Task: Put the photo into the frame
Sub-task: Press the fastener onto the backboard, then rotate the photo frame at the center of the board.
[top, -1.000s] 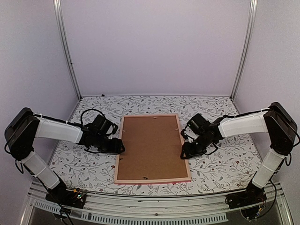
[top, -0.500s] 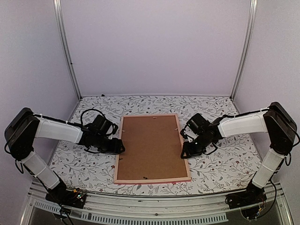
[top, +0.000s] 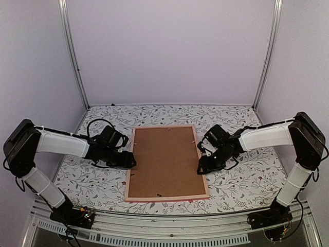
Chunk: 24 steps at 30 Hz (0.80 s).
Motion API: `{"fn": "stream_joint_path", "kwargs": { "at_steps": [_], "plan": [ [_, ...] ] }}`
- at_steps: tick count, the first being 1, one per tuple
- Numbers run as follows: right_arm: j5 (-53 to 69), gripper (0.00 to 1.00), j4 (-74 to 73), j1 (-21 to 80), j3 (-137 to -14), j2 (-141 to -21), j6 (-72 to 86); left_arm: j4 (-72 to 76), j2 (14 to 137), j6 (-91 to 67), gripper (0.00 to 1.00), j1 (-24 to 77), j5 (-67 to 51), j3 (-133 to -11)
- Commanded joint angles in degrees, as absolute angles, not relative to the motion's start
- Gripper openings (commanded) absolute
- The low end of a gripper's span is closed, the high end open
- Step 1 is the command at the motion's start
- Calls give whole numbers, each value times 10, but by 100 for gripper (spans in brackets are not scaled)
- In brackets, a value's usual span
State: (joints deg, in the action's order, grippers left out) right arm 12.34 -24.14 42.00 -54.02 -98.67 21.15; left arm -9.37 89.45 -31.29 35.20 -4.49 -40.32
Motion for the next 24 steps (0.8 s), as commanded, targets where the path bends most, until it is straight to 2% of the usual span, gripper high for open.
{"fn": "stream_joint_path", "kwargs": {
  "at_steps": [1,8,17,20,24],
  "plan": [
    [123,44,-240,417,-524,-989,219,-104,871,-305,70,356,-34,-401],
    [123,45,-228,382,-540,-993,245,-115,858,-301,76,354,-22,-408],
    [99,45,-232,376,-626,-1073,227,-124,847,-297,79,351,-8,-410],
    [88,38,-241,375,-648,-1097,214,-127,845,-292,79,347,-4,-410],
    [80,24,-246,364,-664,-1116,187,-131,846,-280,81,341,-3,-414]
  ]
}}
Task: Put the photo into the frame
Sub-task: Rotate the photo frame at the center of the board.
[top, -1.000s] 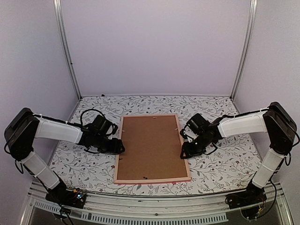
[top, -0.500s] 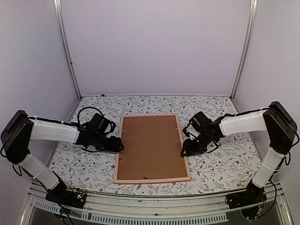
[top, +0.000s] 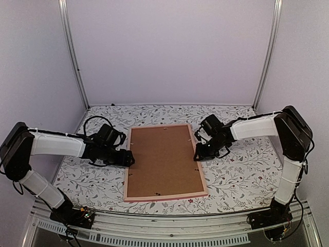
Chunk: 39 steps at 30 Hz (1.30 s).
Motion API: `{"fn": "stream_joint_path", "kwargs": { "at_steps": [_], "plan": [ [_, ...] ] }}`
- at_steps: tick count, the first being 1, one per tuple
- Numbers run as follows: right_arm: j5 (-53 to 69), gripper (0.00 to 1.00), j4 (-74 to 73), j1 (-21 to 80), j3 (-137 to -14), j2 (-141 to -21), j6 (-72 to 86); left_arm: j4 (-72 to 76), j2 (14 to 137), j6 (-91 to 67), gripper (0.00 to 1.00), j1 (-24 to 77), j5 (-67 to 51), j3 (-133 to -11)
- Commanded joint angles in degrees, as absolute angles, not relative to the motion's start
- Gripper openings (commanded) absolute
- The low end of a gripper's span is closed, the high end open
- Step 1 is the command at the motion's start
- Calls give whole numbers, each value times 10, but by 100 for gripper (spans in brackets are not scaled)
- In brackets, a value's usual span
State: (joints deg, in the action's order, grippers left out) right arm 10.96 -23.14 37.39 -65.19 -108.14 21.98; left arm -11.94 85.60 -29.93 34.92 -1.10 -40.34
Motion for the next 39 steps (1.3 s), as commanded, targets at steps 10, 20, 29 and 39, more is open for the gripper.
{"fn": "stream_joint_path", "kwargs": {
  "at_steps": [10,20,29,39],
  "plan": [
    [93,5,-268,350,-719,-1143,11,-149,844,-229,87,316,-2,-450],
    [211,5,-332,305,-786,-1168,-150,-138,856,-179,98,298,10,-489],
    [211,39,-399,273,-877,-1228,-220,-131,977,-119,99,277,34,-574],
    [226,57,-352,253,-860,-1161,-152,-135,1118,-39,98,258,38,-699]
  ]
}}
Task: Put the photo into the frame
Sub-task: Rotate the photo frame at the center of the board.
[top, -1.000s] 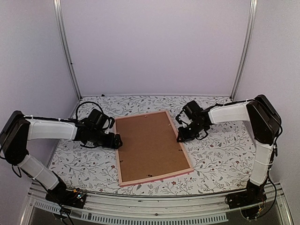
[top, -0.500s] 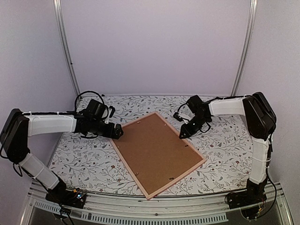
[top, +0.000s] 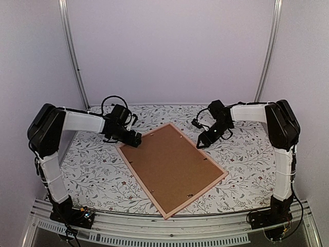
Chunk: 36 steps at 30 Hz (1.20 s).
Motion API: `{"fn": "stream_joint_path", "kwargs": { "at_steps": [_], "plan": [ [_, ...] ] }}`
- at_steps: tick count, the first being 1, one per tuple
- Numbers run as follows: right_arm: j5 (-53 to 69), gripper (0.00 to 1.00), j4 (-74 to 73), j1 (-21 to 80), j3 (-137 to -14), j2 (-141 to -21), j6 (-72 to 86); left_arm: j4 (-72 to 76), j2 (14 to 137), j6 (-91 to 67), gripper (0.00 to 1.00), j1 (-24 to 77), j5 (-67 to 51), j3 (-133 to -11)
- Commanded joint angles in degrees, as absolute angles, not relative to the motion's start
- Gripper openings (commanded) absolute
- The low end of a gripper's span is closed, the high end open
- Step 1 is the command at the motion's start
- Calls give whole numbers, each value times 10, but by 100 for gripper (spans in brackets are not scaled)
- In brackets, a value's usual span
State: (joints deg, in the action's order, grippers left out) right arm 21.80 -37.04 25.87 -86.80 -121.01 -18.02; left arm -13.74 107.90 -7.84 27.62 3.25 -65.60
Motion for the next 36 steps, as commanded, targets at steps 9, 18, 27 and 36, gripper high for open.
{"fn": "stream_joint_path", "kwargs": {
  "at_steps": [9,18,27,36],
  "plan": [
    [203,60,-334,252,-761,-1068,-77,-143,1209,-4,85,241,-41,-792],
    [179,61,-346,253,-687,-976,11,-148,1231,-12,50,240,-59,-802],
    [173,61,-359,251,-655,-948,81,-132,1185,-78,16,227,-36,-730],
    [159,64,-356,252,-619,-919,152,-83,1078,-217,15,197,-71,-564]
  ]
}}
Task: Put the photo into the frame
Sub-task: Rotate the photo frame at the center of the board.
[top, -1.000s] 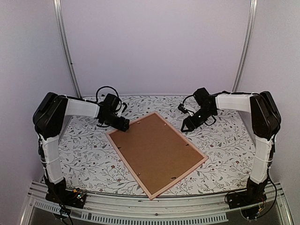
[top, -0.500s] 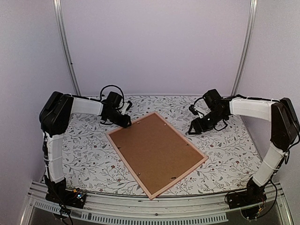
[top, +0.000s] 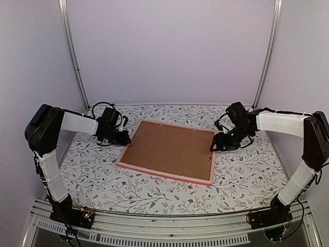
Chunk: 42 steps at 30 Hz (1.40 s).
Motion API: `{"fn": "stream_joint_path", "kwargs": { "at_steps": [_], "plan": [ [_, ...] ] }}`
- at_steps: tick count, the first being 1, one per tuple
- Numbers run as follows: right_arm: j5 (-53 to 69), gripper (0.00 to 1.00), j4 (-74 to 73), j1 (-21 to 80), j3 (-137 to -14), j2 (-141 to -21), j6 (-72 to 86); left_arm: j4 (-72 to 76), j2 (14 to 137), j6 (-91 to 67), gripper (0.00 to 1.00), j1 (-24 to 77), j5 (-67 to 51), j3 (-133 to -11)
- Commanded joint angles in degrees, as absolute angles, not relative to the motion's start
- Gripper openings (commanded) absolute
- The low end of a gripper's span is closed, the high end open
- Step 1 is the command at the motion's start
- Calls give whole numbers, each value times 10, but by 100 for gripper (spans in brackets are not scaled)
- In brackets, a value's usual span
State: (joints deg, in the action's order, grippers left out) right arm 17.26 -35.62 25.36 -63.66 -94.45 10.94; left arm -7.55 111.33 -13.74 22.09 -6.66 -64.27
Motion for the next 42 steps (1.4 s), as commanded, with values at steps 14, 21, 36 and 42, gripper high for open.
{"fn": "stream_joint_path", "kwargs": {
  "at_steps": [14,21,36,42],
  "plan": [
    [116,66,-305,253,-566,-921,209,-102,857,-293,18,292,-50,-356],
    [100,66,-280,257,-561,-937,213,-134,781,-311,19,307,-33,-302],
    [90,58,-264,284,-591,-1014,213,-117,852,-276,66,305,-18,-370],
    [97,32,-257,299,-559,-996,221,-100,889,-264,74,293,-52,-402]
  ]
}}
